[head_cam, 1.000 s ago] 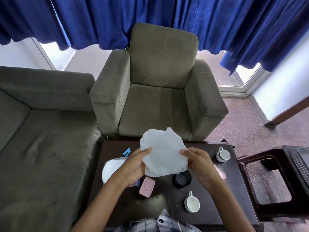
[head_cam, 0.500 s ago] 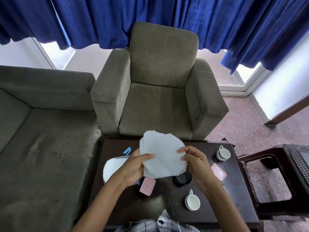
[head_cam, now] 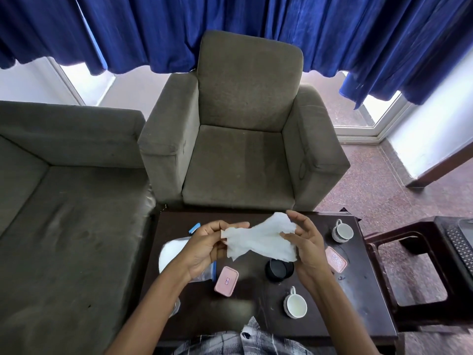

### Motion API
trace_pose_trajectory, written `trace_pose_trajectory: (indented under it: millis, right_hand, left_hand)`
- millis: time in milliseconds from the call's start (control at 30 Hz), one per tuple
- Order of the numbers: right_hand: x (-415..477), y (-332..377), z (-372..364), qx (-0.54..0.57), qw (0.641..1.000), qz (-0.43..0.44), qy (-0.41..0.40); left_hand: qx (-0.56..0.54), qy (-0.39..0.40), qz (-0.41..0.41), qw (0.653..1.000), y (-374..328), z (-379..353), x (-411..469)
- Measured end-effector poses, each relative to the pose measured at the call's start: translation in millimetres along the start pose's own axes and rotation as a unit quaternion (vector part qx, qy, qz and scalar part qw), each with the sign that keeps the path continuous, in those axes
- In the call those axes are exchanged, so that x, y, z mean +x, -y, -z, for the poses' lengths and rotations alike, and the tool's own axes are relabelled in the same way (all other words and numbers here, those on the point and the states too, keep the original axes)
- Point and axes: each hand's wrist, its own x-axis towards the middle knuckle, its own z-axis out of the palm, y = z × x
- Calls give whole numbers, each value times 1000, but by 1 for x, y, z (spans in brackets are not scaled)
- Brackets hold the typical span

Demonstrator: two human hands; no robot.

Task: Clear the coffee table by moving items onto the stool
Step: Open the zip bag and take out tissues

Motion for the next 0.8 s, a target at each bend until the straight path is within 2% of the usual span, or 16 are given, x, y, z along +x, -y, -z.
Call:
trace_pose_trajectory:
  millis: [67, 167, 267, 433, 500, 633, 800]
  right_hand:
    - [-1, -1, 3, -26, 999, 29, 17]
    - [-2, -1, 8, -114, 990, 68, 42]
    - [0, -3, 14, -151, 985, 73, 39]
    - [3, 3, 13, 2, 998, -41, 39]
    - [5, 0, 15, 19, 996, -83, 22]
    - [7, -9, 25, -81, 981, -176, 26]
    - [12, -14, 46, -125, 976, -177, -21]
  left_hand:
    - [18, -12, -4, 1000, 2, 1, 2]
    - [86, -70, 4, 994, 4, 2, 4]
    - [80, -68, 14, 994, 2, 0, 5]
    - [150, -72, -31, 986, 6, -6, 8]
    - [174, -75, -49, 981, 11, -8, 11]
    - [201, -89, -64, 973, 17, -14, 15]
    - [217, -62, -32, 974, 31, -18, 30]
